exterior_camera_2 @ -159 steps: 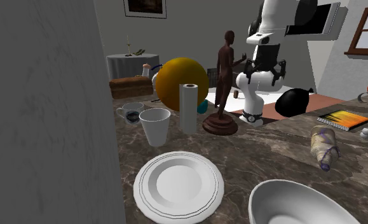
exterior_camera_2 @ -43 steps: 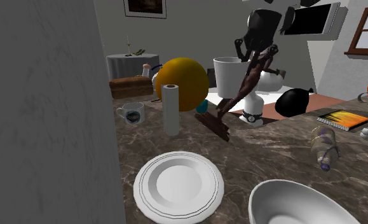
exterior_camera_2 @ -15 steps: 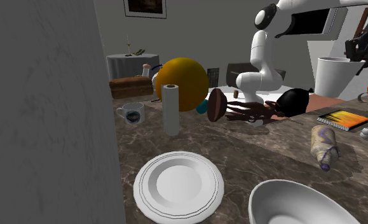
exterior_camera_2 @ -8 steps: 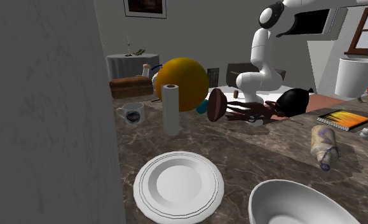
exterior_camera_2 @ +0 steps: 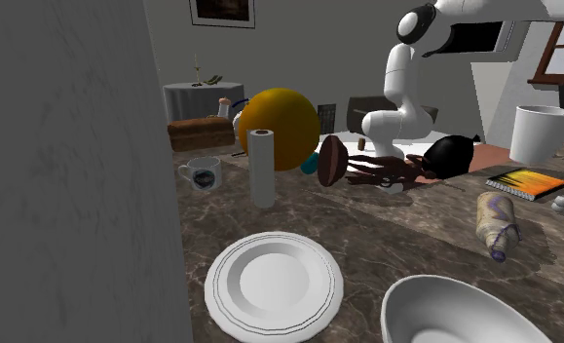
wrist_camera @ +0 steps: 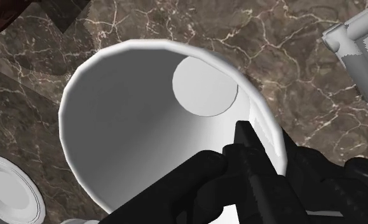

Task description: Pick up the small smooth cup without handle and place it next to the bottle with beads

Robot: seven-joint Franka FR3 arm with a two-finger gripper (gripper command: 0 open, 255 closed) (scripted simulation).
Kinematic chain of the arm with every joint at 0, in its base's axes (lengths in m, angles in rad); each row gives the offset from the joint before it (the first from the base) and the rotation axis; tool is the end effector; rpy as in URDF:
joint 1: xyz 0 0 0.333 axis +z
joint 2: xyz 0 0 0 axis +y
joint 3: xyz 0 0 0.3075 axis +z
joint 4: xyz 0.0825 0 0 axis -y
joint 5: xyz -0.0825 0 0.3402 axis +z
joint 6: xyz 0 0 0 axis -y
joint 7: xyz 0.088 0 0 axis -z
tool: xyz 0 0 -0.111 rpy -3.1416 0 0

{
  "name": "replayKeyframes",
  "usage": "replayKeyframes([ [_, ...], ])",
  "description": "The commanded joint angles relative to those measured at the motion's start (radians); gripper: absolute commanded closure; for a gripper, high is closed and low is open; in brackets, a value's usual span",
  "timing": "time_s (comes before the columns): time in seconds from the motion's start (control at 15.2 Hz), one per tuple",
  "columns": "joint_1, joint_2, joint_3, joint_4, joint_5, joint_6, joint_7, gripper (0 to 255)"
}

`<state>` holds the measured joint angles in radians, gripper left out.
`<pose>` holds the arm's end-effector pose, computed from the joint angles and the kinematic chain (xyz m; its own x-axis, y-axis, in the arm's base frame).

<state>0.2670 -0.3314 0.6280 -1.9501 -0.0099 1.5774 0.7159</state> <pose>0.2367 0.3505 0.5732 0.9872 0.1490 0.0570 0.1335 -0.9671 0.2166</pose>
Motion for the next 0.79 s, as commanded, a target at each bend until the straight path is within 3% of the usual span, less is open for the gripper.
replayKeyframes([
  [0.0,0.002,-0.004,0.001,-0.031,0.003,0.028,0.003,255],
  [0.73,0.009,-0.003,0.016,-0.177,0.008,0.173,0.024,255],
])
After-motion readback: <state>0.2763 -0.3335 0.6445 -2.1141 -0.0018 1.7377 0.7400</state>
